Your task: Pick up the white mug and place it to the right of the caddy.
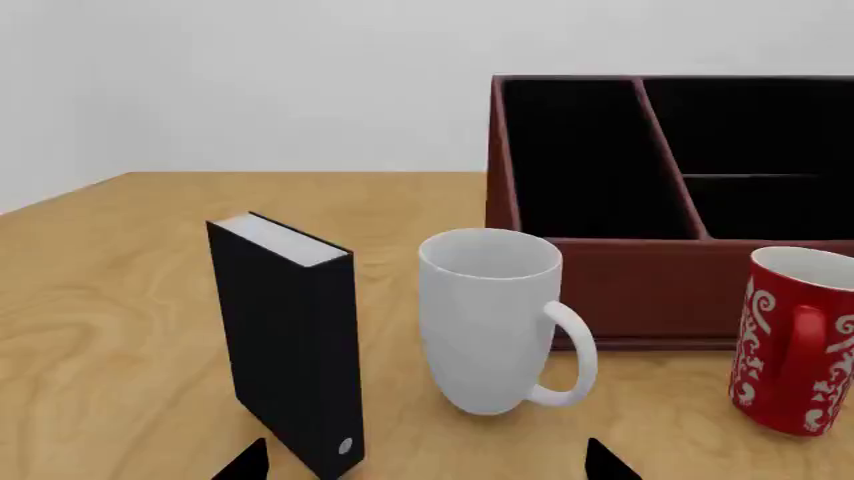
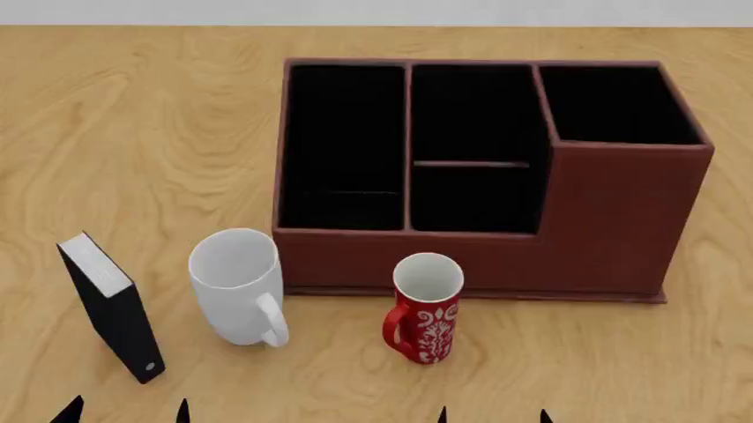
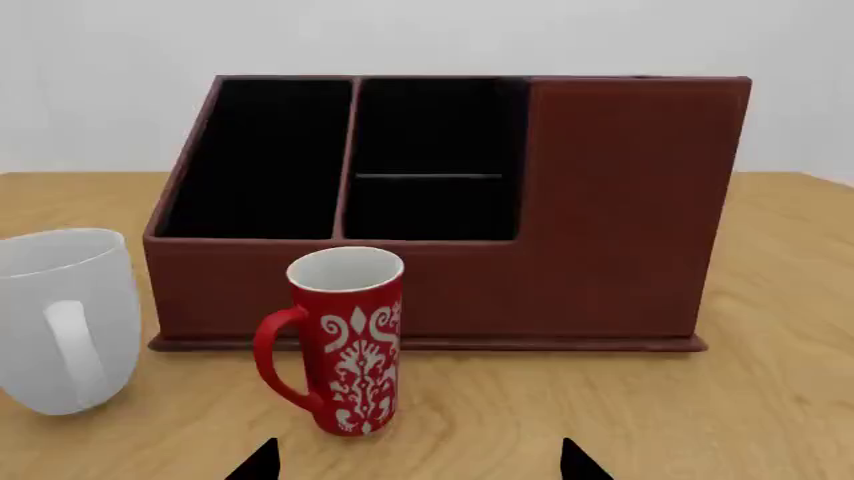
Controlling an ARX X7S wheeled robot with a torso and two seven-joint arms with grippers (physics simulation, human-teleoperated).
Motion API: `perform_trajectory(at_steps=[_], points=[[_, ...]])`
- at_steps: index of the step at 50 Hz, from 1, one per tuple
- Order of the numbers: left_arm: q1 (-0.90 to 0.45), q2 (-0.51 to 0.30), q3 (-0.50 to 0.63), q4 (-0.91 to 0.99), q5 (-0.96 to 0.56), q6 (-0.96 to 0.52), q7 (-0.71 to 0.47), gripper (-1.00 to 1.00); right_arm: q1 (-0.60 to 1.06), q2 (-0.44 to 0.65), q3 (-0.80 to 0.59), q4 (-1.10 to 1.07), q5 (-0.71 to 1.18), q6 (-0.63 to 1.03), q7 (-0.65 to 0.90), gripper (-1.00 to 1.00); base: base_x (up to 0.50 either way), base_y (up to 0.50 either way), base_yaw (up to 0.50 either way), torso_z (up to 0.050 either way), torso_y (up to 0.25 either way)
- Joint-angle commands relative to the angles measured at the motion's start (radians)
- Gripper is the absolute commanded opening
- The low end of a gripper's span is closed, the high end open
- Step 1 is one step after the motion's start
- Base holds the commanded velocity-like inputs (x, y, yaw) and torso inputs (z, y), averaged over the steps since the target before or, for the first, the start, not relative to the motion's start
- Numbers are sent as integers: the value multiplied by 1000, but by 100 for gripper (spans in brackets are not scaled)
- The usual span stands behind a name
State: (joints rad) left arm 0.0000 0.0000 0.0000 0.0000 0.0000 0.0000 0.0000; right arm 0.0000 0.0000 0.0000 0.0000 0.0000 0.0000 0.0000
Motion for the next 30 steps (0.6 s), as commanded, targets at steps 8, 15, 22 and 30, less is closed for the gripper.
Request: perform_trajectory(at_steps=[8,15,22,30], points=[[9,-44,58,89,3,-69,-48,100,10,54,-34,-91,43,154,-8,100,0,0,0,0,0],[5,-68,81,361,7,-313,-59,100,31,121,-35,-391,5,404,11,100,0,0,0,0,0],[-34,-87,90,460,-15,-441,-47,100,111,149,-44,-510,3,582,4,100,0,0,0,0,0],[-112,-114,124,595,18,-606,-63,100,235,169,-35,-605,25,786,-12,100,0,0,0,0,0]])
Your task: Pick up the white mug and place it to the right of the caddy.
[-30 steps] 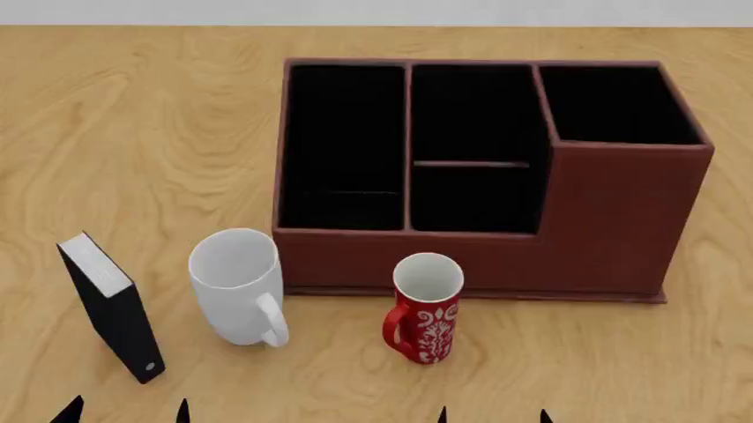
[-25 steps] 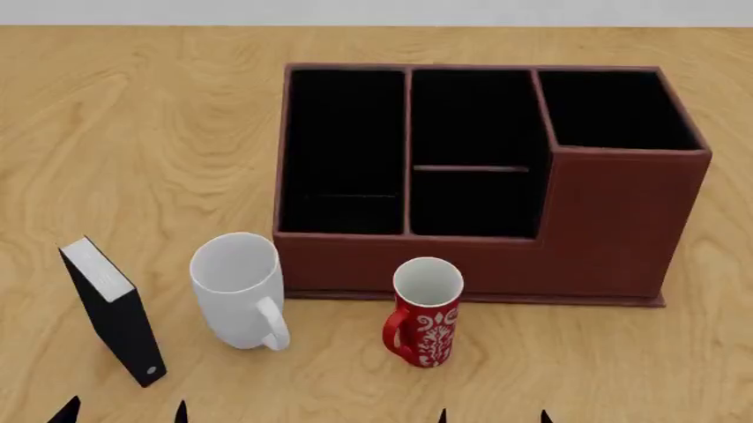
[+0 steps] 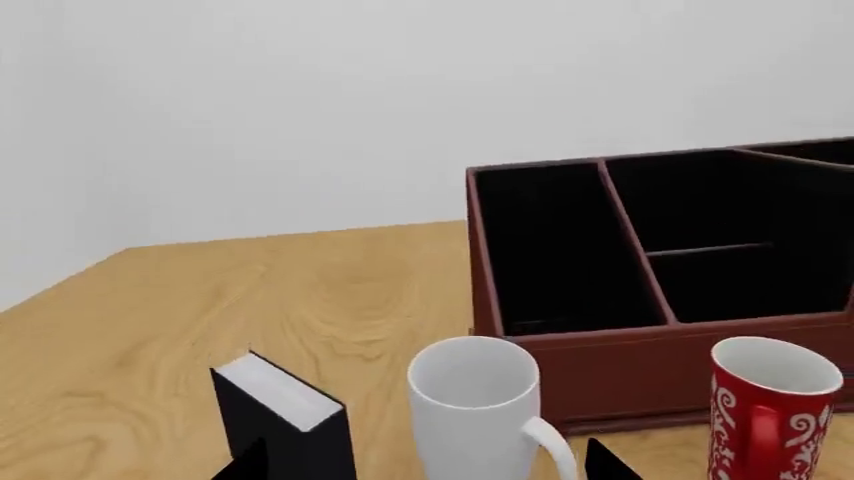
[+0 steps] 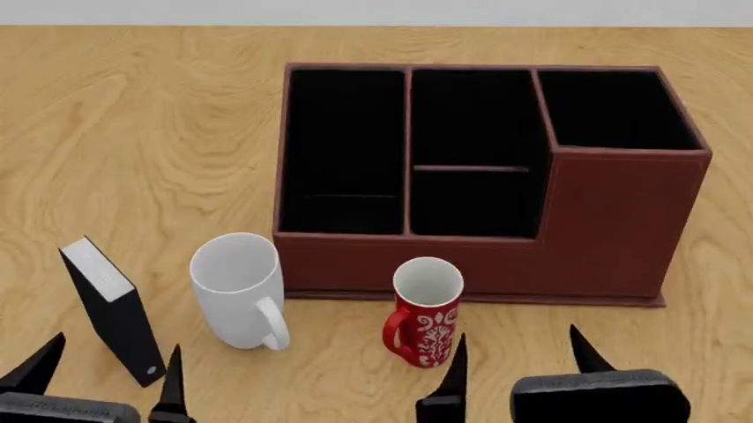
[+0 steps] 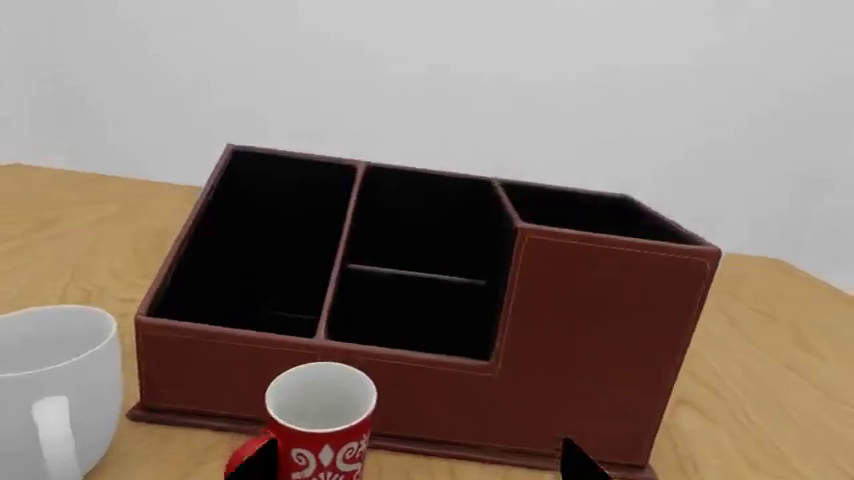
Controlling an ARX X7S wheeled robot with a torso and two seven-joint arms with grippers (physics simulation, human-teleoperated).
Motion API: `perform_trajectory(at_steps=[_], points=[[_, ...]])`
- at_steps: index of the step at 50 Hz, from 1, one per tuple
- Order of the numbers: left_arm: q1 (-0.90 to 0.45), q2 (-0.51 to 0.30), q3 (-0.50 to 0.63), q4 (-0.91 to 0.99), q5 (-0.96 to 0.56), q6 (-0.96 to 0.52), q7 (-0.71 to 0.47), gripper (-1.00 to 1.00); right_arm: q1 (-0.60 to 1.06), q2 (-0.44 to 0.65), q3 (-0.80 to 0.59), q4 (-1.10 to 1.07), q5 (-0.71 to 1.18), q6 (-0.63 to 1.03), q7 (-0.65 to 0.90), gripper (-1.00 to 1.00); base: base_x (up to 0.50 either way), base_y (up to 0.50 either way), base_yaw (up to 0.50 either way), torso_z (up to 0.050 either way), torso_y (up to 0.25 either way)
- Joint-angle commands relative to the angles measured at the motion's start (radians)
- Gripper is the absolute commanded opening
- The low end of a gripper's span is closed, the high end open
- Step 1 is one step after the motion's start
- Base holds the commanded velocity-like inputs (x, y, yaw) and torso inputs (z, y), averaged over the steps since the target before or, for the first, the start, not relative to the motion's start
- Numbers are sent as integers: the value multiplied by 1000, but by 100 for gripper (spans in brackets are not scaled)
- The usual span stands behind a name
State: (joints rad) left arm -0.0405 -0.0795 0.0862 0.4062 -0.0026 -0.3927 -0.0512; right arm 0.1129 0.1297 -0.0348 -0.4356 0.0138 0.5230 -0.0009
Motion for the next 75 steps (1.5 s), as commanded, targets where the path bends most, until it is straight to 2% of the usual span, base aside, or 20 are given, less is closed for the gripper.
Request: perform_trajectory(at_steps=[1,17,35,75], points=[[-79,-35,39,202,20,-231,-12,100,128,41,0,-180,13,277,-12,100,0,0,0,0,0],[-190,-52,81,313,22,-410,-10,100,248,74,-23,-303,8,439,-14,100,0,0,0,0,0],[-185,-63,77,301,3,-369,-23,100,234,75,-7,-300,22,406,-4,100,9,0,0,0,0],[-197,-84,102,314,-7,-378,-64,100,221,87,12,-333,64,399,-2,100,315,-4,0,0,0]])
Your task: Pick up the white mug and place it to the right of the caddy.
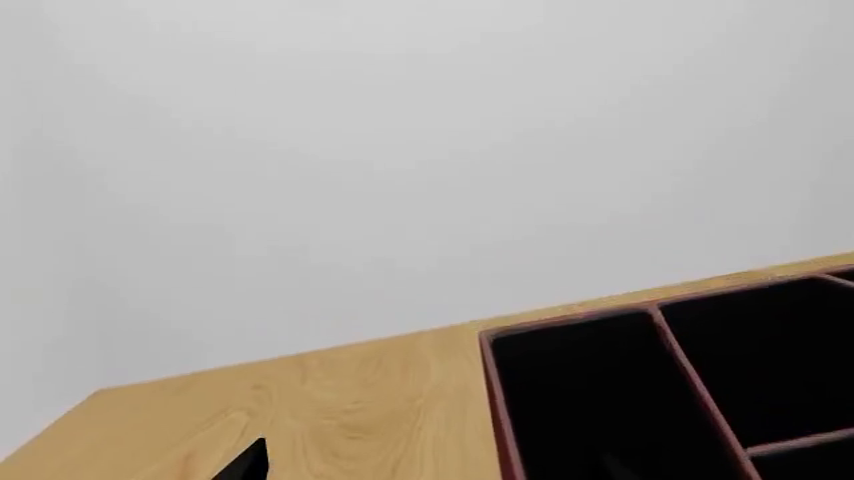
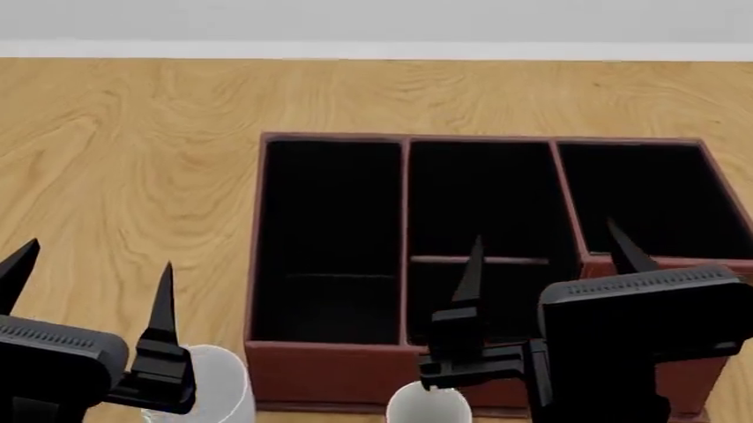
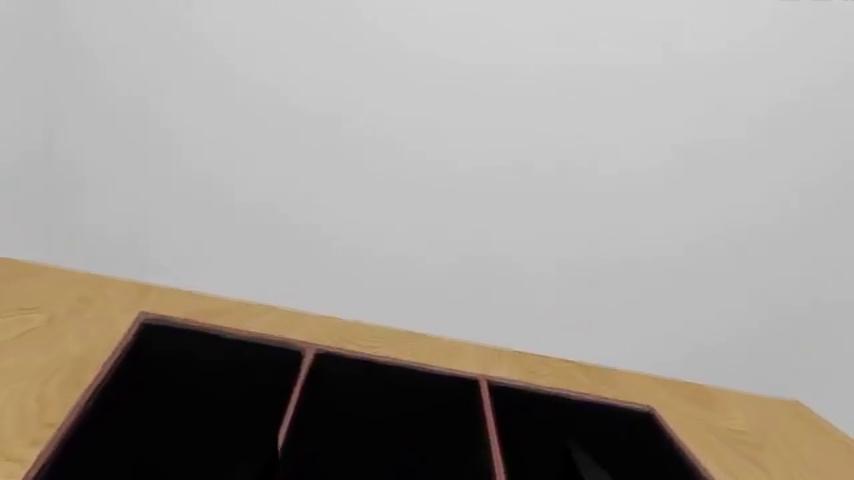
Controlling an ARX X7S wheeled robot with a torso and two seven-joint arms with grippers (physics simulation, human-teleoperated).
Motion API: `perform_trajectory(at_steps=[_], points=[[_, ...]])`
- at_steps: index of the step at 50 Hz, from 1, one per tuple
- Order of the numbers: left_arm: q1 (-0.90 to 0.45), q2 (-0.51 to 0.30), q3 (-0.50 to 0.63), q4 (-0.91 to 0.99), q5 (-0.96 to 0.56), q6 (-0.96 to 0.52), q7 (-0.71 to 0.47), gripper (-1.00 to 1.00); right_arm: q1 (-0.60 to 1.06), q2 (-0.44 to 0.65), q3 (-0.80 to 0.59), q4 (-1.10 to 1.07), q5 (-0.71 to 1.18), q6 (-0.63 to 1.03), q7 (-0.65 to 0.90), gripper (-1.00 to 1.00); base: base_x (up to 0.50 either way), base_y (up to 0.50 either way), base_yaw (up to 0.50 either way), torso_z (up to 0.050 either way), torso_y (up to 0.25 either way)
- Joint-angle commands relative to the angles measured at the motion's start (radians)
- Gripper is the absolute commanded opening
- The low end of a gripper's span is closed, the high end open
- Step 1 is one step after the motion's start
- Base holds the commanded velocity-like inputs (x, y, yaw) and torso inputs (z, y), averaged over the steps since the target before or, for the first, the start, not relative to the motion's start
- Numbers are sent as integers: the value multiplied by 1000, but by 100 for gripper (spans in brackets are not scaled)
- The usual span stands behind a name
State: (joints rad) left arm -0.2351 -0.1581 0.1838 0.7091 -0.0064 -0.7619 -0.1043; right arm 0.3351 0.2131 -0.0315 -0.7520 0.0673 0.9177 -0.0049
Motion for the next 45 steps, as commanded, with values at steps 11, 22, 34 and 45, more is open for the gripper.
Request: perform_trajectory(at_steps=[11,22,34,45], points=[[2,-12,9,19,-6,-6,-21,100,-4,8,12,-24,18,7,5,100,318,-4,0,0,0],[8,-17,4,23,-18,-1,-26,100,-4,12,6,-33,22,17,12,100,145,-122,0,0,1],[9,-24,-3,22,-29,5,-31,100,0,15,-3,-36,24,19,20,100,57,-64,0,0,0],[11,-28,-3,24,-36,8,-37,100,1,16,-5,-32,30,18,25,100,0,0,0,0,0]])
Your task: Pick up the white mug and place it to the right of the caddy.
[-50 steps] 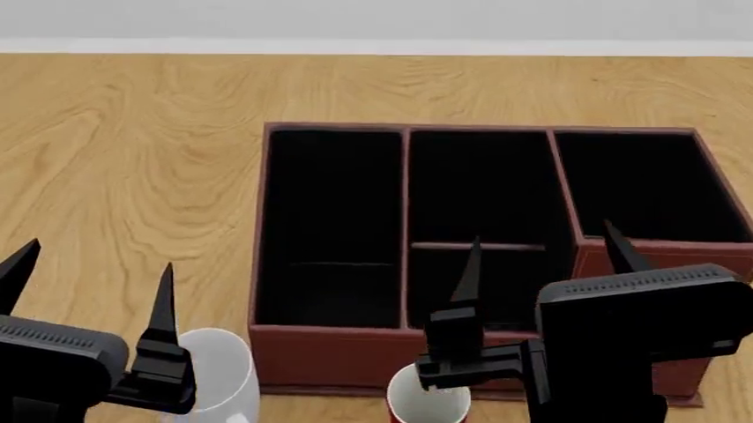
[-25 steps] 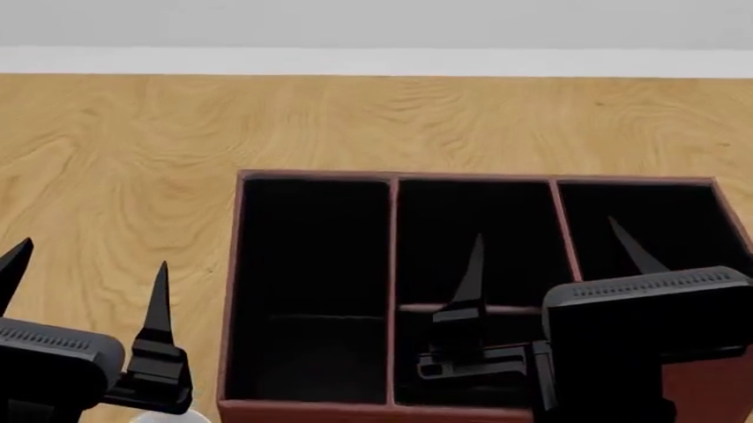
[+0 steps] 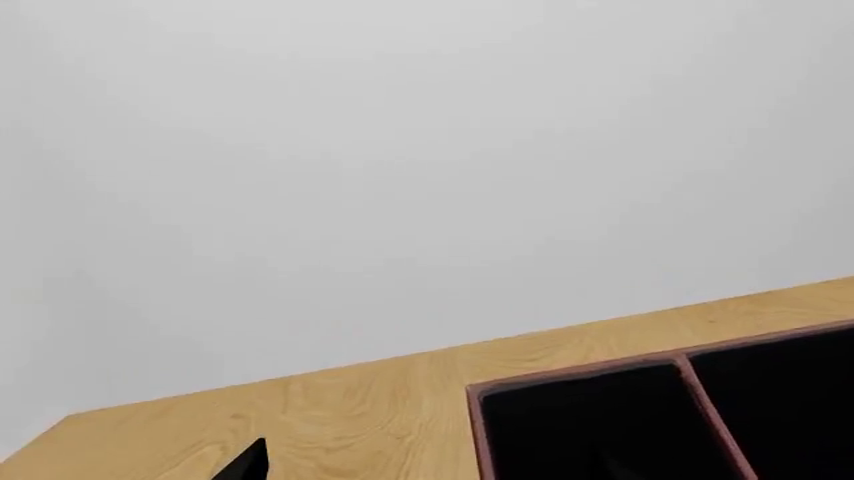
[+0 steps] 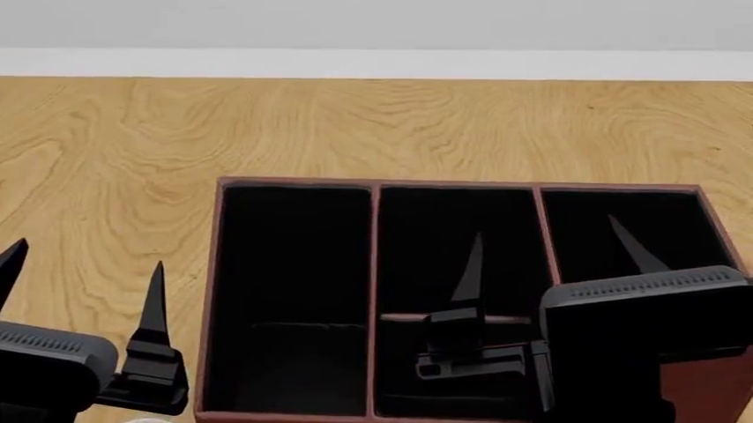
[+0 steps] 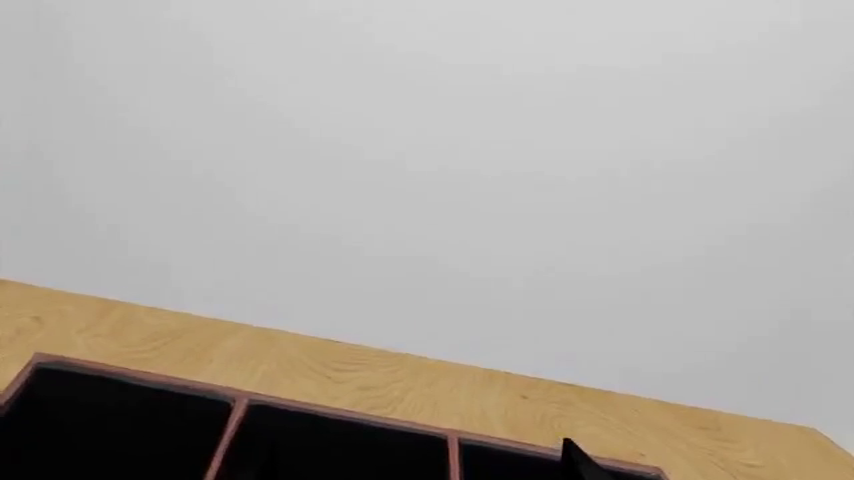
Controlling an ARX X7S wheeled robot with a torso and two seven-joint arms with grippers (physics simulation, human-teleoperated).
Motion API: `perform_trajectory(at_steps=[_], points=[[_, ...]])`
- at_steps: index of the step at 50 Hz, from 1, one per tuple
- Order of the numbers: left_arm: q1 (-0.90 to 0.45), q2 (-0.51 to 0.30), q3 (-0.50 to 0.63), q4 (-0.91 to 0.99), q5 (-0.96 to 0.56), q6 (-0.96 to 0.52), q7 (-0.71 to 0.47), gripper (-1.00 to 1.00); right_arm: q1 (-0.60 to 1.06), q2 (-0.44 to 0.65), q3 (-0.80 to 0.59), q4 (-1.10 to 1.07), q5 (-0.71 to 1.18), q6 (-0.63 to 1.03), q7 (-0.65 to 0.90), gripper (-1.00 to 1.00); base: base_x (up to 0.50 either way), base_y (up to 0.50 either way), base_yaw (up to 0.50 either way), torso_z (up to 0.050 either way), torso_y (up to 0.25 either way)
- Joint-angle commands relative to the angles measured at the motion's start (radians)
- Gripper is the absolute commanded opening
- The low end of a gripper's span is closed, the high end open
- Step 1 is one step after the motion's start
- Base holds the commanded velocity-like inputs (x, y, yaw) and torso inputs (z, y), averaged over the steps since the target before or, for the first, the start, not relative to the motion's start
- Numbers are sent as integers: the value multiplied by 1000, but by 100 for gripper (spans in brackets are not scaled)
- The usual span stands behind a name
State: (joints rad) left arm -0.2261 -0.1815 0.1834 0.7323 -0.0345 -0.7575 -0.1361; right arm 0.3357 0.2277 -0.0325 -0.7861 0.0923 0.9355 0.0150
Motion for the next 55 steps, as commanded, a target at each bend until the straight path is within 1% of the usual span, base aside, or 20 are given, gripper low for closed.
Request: perform_trajectory(at_steps=[1,18,25,26,28,30,32,34,37,41,44,47,50,55], points=[[1,-6,-1,2,-8,3,-7,100,1,2,-5,2,5,0,6,100,0,0,0,0,0],[-2,-9,-16,27,-28,-23,-17,100,11,9,-11,-4,16,4,8,100,0,0,0,0,0],[-33,-16,-25,65,-36,-90,-20,100,40,35,-18,-25,42,61,-25,100,0,0,0,0,0],[-48,-20,-21,80,-32,-116,-23,100,55,41,-22,-39,54,102,-37,100,0,0,0,0,0],[-69,-24,-18,95,-30,-147,-25,100,67,53,-32,-52,57,113,-45,100,0,0,0,0,0],[-98,-28,-19,109,-30,-183,-25,100,94,54,-21,-68,86,168,-69,100,0,0,0,0,0],[-120,-30,-23,122,-32,-212,-24,100,111,68,-27,-80,90,186,-76,100,0,0,0,0,0],[-146,-34,-23,137,-31,-244,-25,100,141,64,1,-94,130,244,-111,100,0,0,0,0,0],[-173,-36,-25,146,-33,-273,-23,100,161,84,-6,-105,129,257,-113,100,0,0,0,0,0],[-203,-40,-14,151,-25,-289,-32,100,197,110,-16,-135,176,341,-163,100,0,0,0,0,0],[-223,-50,6,137,-16,-296,-36,100,228,107,0,-158,222,410,-203,100,0,0,0,0,0],[-253,-54,1,111,-18,-302,-31,100,279,128,-34,-182,243,481,-214,100,0,0,0,0,0],[-273,-58,-4,107,-18,-314,-30,100,321,122,-31,-188,271,548,-233,100,0,0,0,0,0],[-319,-61,-12,102,-23,-335,-23,100,362,135,-74,-168,302,606,-247,100,0,0,0,0,0]])
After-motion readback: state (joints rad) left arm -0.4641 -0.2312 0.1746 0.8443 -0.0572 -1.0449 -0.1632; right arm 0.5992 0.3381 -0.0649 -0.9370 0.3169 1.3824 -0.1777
